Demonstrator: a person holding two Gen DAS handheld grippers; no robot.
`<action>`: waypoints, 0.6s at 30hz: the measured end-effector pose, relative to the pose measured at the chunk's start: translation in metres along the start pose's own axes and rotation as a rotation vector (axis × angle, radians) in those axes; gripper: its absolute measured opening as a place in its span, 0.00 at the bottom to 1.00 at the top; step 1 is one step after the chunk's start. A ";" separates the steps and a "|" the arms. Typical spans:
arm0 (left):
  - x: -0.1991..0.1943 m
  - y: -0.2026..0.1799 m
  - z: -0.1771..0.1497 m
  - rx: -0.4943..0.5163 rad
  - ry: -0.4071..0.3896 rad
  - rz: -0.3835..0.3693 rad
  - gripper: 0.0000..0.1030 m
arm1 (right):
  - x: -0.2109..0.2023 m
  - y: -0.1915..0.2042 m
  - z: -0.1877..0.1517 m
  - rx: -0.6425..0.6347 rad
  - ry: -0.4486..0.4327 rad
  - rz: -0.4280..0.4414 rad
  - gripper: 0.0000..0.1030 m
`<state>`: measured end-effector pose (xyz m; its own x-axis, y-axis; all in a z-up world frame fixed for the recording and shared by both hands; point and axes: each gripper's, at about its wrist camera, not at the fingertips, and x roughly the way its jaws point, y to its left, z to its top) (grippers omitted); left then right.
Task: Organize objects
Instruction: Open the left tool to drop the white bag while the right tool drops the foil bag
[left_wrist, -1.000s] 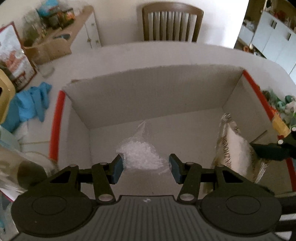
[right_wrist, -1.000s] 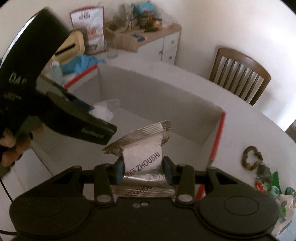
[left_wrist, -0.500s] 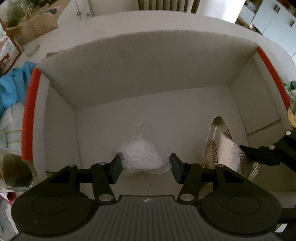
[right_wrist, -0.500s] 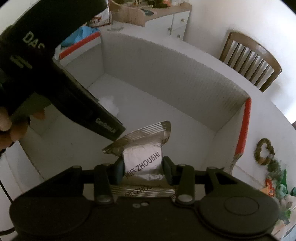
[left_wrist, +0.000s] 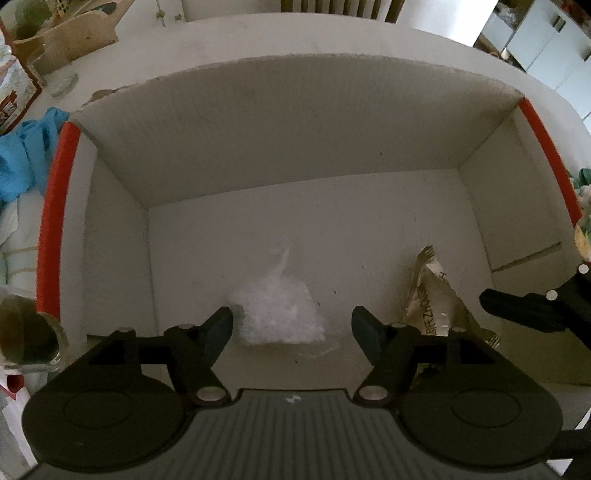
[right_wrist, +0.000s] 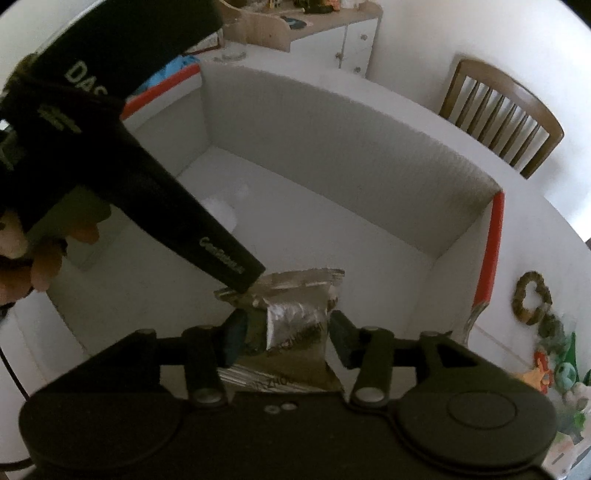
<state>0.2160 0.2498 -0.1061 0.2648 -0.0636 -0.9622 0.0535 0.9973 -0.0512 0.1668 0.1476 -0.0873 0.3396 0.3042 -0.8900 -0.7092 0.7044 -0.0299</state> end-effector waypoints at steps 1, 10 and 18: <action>-0.001 0.003 -0.001 -0.002 -0.009 -0.003 0.69 | -0.002 -0.002 -0.001 -0.002 -0.006 0.001 0.50; -0.034 -0.002 -0.017 0.009 -0.105 0.005 0.69 | -0.038 -0.010 -0.013 0.033 -0.078 0.025 0.51; -0.066 -0.022 -0.011 0.041 -0.205 0.001 0.69 | -0.077 -0.020 -0.019 0.068 -0.163 0.064 0.51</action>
<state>0.1862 0.2321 -0.0442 0.4546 -0.0734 -0.8876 0.0913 0.9952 -0.0356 0.1429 0.0978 -0.0267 0.3944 0.4457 -0.8036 -0.6909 0.7204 0.0604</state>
